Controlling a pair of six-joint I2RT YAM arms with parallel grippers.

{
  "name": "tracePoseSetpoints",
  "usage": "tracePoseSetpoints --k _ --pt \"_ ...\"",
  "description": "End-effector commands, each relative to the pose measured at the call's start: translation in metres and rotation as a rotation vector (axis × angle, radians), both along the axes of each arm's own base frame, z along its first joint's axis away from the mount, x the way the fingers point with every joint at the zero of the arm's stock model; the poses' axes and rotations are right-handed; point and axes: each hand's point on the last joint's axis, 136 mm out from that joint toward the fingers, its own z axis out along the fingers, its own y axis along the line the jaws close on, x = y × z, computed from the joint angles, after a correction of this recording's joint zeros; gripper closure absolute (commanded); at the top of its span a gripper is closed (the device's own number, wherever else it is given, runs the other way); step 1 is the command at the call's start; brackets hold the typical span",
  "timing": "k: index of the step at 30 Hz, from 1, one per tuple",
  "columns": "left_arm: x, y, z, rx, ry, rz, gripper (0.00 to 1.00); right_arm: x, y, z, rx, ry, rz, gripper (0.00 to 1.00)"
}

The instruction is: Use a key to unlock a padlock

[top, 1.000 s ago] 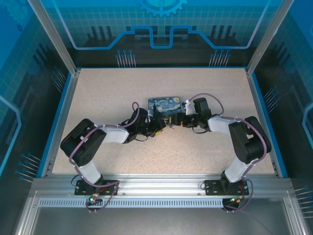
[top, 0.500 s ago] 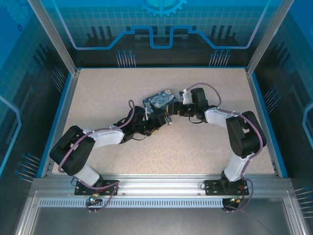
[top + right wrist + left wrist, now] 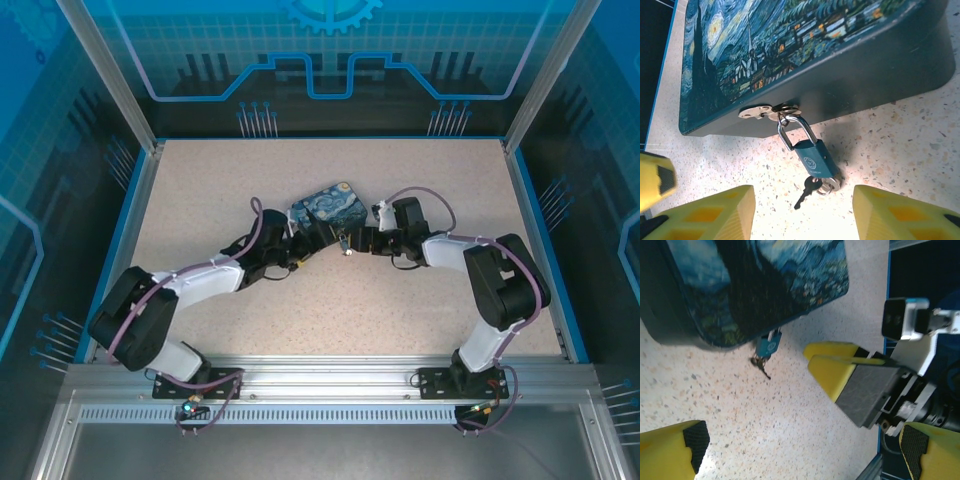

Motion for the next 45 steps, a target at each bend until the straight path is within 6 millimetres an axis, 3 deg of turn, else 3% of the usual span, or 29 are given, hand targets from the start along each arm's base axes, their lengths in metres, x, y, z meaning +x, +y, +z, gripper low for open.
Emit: tracePoseSetpoints --k 1,7,11,13,33,45 --pt "0.014 0.021 0.029 0.095 -0.102 0.049 0.01 0.0 0.004 -0.011 -0.046 -0.028 0.031 0.48" --pt "0.024 0.05 0.049 0.219 -0.153 0.118 0.01 0.003 0.011 -0.019 -0.078 -0.029 0.056 0.52" --pt "0.029 0.058 0.057 0.229 -0.2 0.16 0.01 -0.001 0.015 -0.028 -0.121 -0.022 0.079 0.56" --pt "0.03 0.061 0.058 0.221 -0.212 0.181 0.01 0.008 0.019 -0.022 -0.126 -0.047 0.078 0.56" --pt "0.036 0.062 0.055 0.224 -0.201 0.209 0.01 0.003 0.029 -0.045 -0.166 -0.031 0.136 0.56" --pt "0.037 0.062 0.053 0.216 -0.191 0.214 0.01 0.003 0.029 -0.05 -0.169 -0.023 0.132 0.68"
